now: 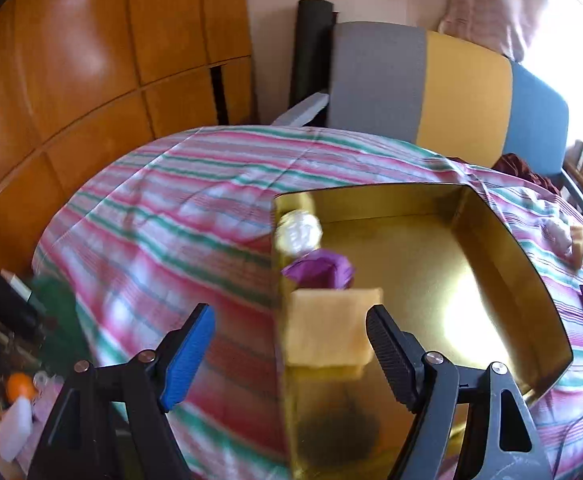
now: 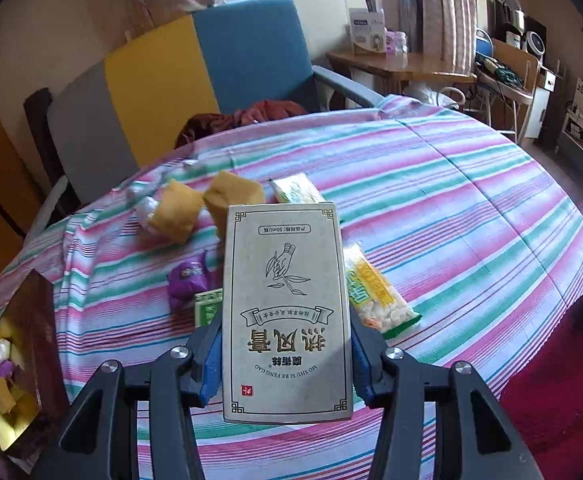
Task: Organize objects
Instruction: 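Grasp the white printed box with the right gripper while the left gripper carries the sponge cake to the tray, then lower the white box into the tray and open the right gripper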
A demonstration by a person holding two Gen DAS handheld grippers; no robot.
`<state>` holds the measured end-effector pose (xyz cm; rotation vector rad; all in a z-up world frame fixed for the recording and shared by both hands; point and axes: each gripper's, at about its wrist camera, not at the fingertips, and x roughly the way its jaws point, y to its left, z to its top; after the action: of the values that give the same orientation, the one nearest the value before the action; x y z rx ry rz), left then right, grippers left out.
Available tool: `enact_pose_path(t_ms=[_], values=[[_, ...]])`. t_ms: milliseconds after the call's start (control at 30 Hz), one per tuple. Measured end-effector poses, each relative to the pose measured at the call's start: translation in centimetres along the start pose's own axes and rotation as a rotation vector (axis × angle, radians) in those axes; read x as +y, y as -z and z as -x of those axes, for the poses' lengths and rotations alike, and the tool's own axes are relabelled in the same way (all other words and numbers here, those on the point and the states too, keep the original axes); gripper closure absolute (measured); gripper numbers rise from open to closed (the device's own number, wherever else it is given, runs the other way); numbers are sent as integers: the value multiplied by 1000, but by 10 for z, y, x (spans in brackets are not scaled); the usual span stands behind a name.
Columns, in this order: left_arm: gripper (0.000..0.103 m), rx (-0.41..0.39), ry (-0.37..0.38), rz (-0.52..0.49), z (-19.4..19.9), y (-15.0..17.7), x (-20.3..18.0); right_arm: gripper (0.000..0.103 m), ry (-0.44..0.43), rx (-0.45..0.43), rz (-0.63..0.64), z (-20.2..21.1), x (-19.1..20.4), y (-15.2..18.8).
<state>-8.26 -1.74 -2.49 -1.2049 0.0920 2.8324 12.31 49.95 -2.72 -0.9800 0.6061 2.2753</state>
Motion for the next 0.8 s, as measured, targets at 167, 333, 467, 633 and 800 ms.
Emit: enact_pose_path(t_ms=[167, 333, 467, 633, 800], values=[[24, 40, -37, 62, -2, 16, 30, 52, -218, -4, 177, 33, 90, 6], [24, 57, -45, 104, -2, 29, 47, 52, -442, 95, 394, 41, 208, 38], [24, 57, -26, 113, 2, 36, 51, 52, -544, 177, 565, 28, 296, 74], [22, 61, -8, 131, 0, 41, 54, 51, -489, 333, 540, -17, 360, 107], [22, 74, 8, 139, -3, 44, 54, 50, -496, 463, 541, -48, 401, 142]])
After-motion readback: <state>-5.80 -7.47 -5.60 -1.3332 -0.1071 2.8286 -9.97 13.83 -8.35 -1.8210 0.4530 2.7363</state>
